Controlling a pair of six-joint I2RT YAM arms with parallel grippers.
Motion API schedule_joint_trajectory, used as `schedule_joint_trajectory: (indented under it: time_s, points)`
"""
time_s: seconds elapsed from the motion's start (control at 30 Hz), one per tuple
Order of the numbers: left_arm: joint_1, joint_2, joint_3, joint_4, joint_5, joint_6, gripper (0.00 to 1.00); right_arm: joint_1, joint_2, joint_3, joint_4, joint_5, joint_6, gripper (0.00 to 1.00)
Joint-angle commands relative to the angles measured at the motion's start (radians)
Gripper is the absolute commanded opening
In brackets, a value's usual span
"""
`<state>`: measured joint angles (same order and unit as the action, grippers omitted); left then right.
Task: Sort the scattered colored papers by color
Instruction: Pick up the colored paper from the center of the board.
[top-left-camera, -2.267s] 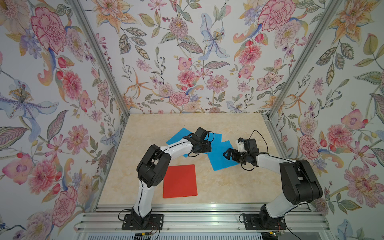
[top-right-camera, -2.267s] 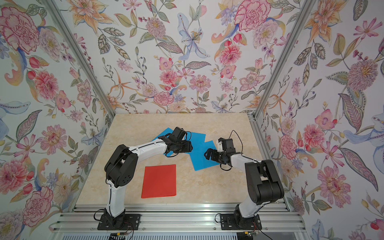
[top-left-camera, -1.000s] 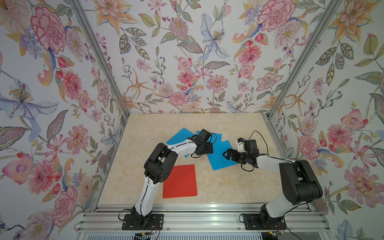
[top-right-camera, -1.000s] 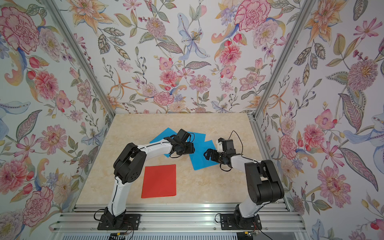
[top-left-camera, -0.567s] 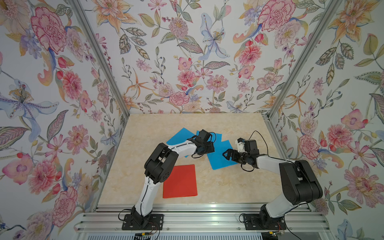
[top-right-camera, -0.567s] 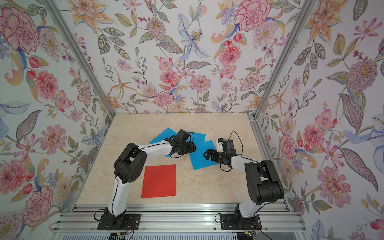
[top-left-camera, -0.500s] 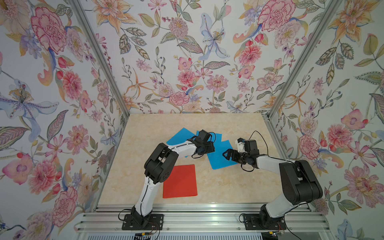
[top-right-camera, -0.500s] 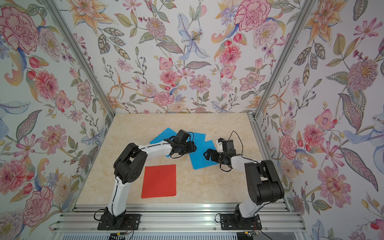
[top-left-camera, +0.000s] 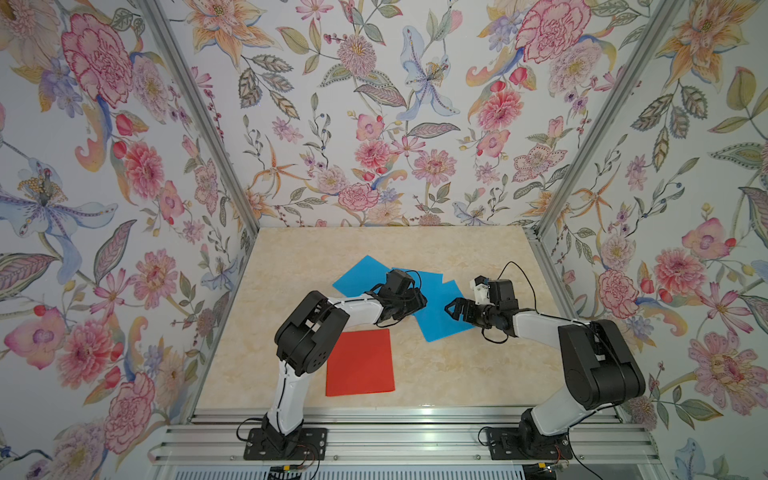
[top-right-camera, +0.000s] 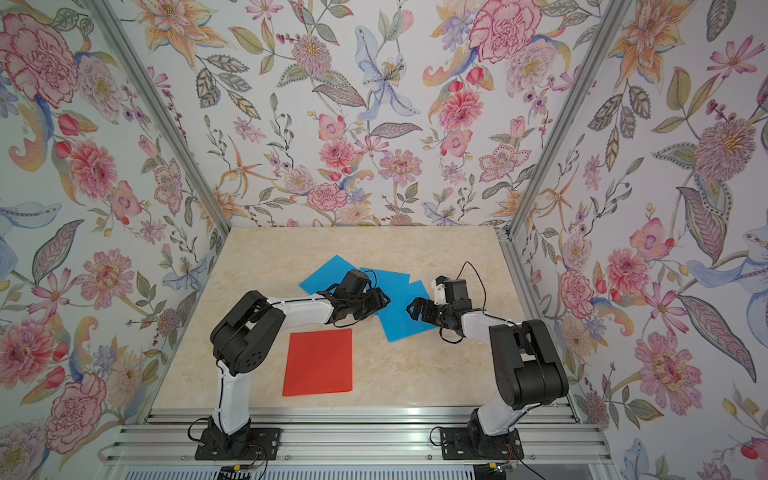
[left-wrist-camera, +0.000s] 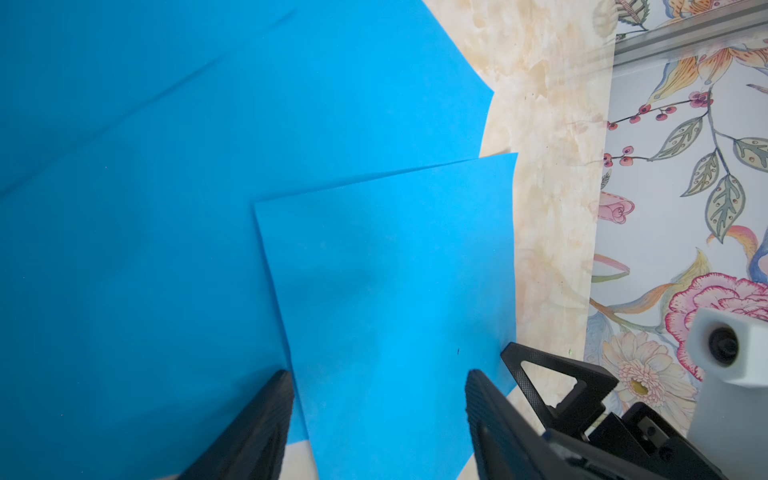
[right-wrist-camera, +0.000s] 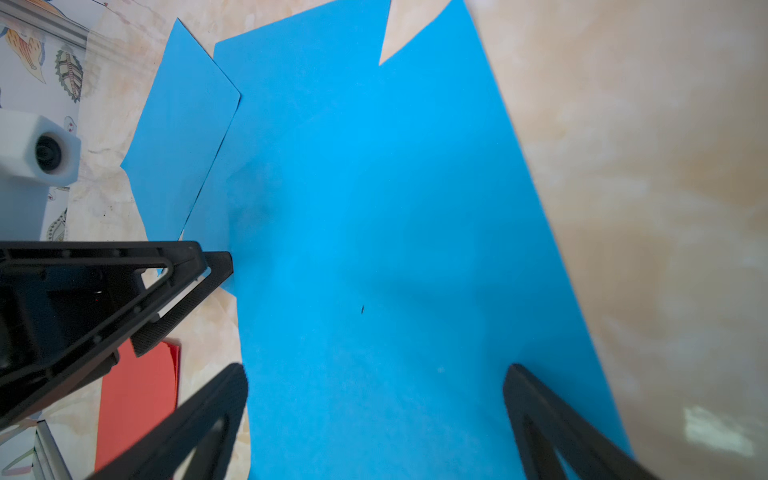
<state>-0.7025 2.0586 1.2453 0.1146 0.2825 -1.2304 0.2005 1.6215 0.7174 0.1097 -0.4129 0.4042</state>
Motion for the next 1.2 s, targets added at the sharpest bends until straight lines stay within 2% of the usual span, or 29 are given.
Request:
schedule_joint_trajectory:
  time_s: [0.0,0.1,0.23,0.43,0.67,0.8,0.97,1.07,1.17]
  points:
    - [-0.025,0.008,-0.046,-0.085,0.009,-0.035,0.69,-0.001,0.02,-0.026,-0.024,-0.02,0.015,1.0]
    - [-0.026,0.025,-0.051,-0.062,0.012,-0.051,0.69,-0.002,0.021,-0.026,-0.024,-0.023,0.015,1.0]
    - [-0.028,0.045,-0.108,0.092,0.031,-0.127,0.68,-0.002,0.013,-0.024,-0.029,-0.023,0.012,1.0]
    - [-0.03,0.061,-0.094,0.121,0.041,-0.112,0.66,-0.003,0.017,-0.024,-0.03,-0.023,0.01,1.0]
    - [-0.026,0.064,-0.092,0.121,0.051,-0.087,0.56,-0.001,0.019,-0.032,-0.023,-0.025,0.012,1.0]
    - [-0.026,0.06,-0.098,0.121,0.049,-0.074,0.53,-0.001,0.018,-0.039,-0.017,-0.024,0.013,1.0]
    - [-0.024,0.067,-0.079,0.119,0.055,-0.064,0.42,-0.001,0.017,-0.042,-0.013,-0.028,0.015,1.0]
    - [-0.022,0.071,-0.066,0.119,0.067,-0.06,0.28,-0.001,0.012,-0.045,-0.016,-0.026,0.014,1.0]
    - [-0.022,0.064,-0.05,0.118,0.084,-0.039,0.21,-0.001,0.013,-0.048,-0.013,-0.026,0.015,1.0]
